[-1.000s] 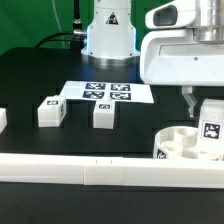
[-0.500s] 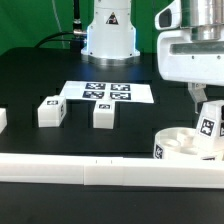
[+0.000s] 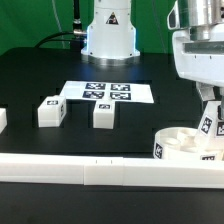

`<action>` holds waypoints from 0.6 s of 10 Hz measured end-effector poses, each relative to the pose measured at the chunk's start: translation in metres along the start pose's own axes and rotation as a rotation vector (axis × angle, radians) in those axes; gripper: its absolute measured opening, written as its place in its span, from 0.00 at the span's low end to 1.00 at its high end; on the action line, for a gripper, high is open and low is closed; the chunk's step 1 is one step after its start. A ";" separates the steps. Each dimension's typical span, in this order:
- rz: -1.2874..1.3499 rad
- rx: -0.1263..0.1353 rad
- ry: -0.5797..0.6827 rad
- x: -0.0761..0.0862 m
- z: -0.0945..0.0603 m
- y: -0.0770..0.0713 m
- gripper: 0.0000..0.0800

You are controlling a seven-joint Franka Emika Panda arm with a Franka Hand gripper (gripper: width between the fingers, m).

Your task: Assemble stool

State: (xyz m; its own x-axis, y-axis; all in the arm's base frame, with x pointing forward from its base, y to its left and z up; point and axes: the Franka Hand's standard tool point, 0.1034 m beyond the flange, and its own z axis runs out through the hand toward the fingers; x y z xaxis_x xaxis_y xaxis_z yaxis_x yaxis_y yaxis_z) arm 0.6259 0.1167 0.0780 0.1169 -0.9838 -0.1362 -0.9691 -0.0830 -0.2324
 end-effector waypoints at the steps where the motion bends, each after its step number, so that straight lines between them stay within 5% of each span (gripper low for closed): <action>1: 0.148 0.020 -0.014 0.001 0.000 -0.001 0.43; 4: 0.509 0.126 -0.037 0.011 -0.001 0.000 0.43; 6: 0.691 0.168 -0.056 0.016 -0.002 0.003 0.43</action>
Offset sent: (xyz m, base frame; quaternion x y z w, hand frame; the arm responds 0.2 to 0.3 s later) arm -0.0123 -0.0066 -0.0126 0.0626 -0.0213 0.3608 0.9303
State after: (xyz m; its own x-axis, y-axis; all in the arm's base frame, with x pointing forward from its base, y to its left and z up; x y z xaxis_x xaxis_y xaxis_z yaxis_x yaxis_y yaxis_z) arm 0.6238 0.1007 0.0774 -0.4968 -0.7924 -0.3540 -0.7794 0.5868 -0.2198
